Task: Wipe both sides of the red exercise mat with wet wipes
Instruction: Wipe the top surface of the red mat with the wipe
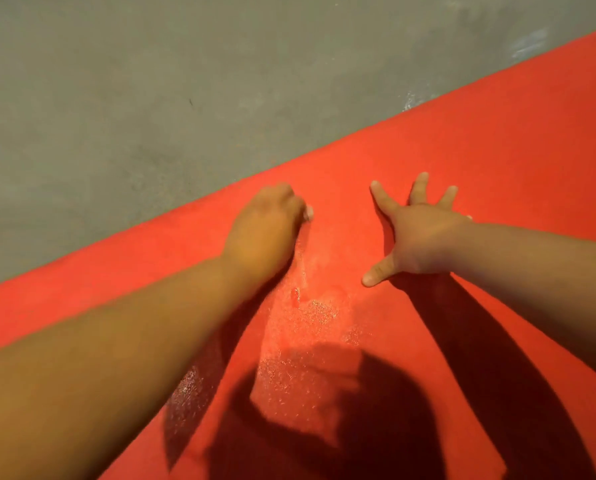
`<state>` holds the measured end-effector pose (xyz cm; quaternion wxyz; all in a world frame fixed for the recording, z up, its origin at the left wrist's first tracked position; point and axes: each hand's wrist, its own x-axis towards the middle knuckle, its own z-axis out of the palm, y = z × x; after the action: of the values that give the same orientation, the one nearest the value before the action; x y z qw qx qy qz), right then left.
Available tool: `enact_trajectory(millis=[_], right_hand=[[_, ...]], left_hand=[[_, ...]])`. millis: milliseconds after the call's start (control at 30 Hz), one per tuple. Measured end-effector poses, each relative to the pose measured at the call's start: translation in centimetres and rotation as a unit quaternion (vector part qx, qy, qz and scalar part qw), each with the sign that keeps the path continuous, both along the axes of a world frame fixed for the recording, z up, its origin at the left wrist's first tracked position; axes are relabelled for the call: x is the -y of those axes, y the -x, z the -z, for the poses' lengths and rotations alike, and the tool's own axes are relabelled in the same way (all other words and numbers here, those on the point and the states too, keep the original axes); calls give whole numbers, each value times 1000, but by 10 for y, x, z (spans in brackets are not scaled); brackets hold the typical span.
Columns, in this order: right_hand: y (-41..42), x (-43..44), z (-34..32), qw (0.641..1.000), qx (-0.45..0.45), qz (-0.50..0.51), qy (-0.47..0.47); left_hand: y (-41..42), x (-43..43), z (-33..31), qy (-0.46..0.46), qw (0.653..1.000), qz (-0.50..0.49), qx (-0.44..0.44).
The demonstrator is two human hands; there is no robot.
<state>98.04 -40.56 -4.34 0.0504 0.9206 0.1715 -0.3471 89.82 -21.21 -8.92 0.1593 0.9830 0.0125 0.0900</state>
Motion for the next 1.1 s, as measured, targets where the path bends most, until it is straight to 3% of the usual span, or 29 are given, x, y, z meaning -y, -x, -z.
enact_trajectory(millis=[67,133,300,367,500,633,767,833,900,1000,1100], right_hand=[[0,0,-1,1000,-6,-4,-2],[-1,-1,-1,1000,-11,-7,-1],[-1,-3,-8,999,7,-51,14],[-1,-2,-10,997,24,-72,20],[-5,-3,-9,995,24,-90,20],[-8,-4,-8,997,7,-75,35],[-4,-2,-23,994,9,-104,43],[4,3,-27,994,16,-108,-4],[33,8,-26,987,6,-115,-114],[98,16,-12,945,-23,-171,-279],[131,13,8,926,8,-225,-304]], left_hand=[[49,15,-3,19,994,102,-28],[56,14,-5,13,991,124,-51],[-52,-11,-7,-11,996,-75,-46],[-63,-2,-4,-7,993,-102,-55],[17,51,-2,42,998,-5,-36],[105,83,-11,105,989,67,-76],[126,89,-30,86,987,33,-133],[125,81,-38,87,984,-29,-150],[125,67,-45,66,984,-73,-149],[130,44,-44,25,983,-90,-160],[139,24,-39,-52,962,-107,-246]])
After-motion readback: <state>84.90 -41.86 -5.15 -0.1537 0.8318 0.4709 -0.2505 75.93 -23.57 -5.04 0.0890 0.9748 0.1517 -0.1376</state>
